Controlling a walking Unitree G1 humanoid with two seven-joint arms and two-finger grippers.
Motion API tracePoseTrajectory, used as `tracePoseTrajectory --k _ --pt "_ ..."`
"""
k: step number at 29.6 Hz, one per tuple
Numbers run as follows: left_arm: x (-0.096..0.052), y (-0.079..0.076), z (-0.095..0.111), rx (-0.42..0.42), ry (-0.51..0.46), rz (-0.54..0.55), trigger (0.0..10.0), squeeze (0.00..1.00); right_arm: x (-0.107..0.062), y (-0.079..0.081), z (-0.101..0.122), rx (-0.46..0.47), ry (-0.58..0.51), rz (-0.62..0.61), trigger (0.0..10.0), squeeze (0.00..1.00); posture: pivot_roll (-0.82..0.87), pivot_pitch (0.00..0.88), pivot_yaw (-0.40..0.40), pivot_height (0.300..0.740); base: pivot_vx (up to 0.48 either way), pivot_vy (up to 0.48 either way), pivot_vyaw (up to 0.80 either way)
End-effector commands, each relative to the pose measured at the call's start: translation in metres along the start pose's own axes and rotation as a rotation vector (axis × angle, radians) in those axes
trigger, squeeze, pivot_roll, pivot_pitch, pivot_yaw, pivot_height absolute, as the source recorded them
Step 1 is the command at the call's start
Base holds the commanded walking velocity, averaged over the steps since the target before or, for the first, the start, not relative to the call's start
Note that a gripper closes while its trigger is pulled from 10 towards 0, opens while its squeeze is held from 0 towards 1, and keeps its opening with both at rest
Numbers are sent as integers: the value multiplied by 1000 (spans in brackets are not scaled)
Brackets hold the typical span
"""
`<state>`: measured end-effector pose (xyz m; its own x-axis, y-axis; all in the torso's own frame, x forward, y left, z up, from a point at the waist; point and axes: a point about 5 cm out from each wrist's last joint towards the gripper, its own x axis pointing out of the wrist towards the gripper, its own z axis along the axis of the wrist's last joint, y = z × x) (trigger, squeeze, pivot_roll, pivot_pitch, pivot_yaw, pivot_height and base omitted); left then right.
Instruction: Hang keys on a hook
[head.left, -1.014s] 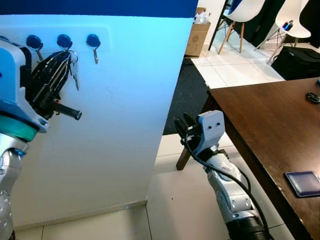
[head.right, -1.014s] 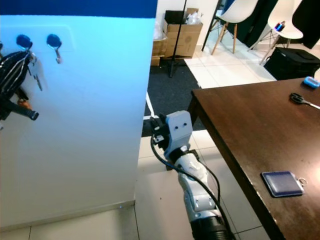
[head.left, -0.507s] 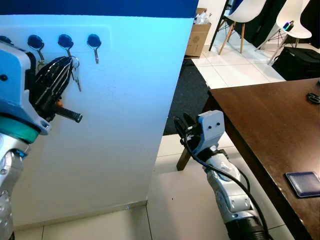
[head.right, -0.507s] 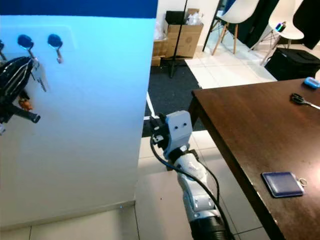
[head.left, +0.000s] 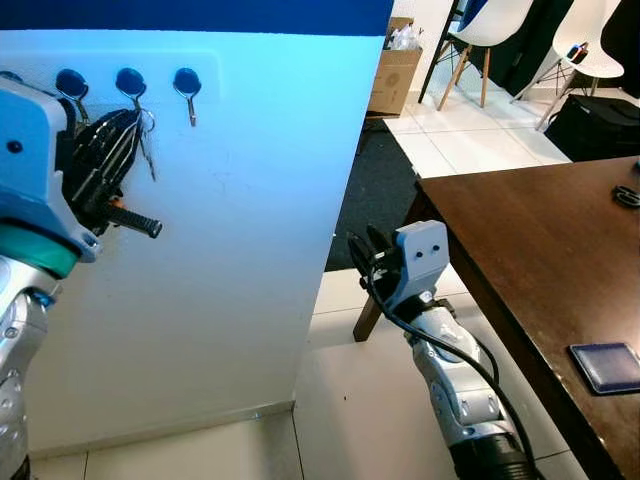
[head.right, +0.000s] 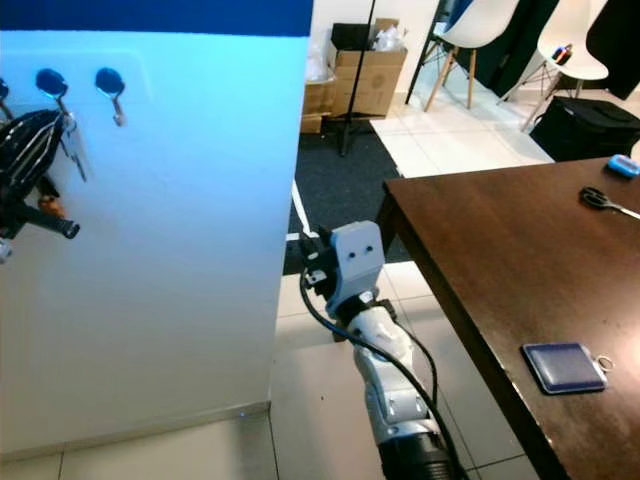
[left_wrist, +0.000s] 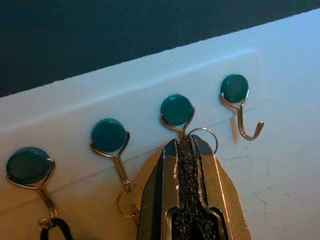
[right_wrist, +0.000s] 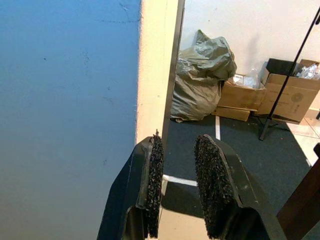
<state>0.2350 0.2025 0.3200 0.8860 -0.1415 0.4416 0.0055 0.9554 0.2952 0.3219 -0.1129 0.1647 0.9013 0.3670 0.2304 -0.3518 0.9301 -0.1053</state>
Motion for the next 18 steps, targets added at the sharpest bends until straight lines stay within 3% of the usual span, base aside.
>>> tracePoseTrajectory --k 1,18 --pt "1 0 0 13 -1 -1 10000 0 -2 -2 -4 4 10 -12 10000 0 7 52 41 740 0 0 0" --pt "2 1 -12 52 68 24 10000 0 -1 -1 -2 8 3 -19 10000 0 6 56 48 740 0 0 0"
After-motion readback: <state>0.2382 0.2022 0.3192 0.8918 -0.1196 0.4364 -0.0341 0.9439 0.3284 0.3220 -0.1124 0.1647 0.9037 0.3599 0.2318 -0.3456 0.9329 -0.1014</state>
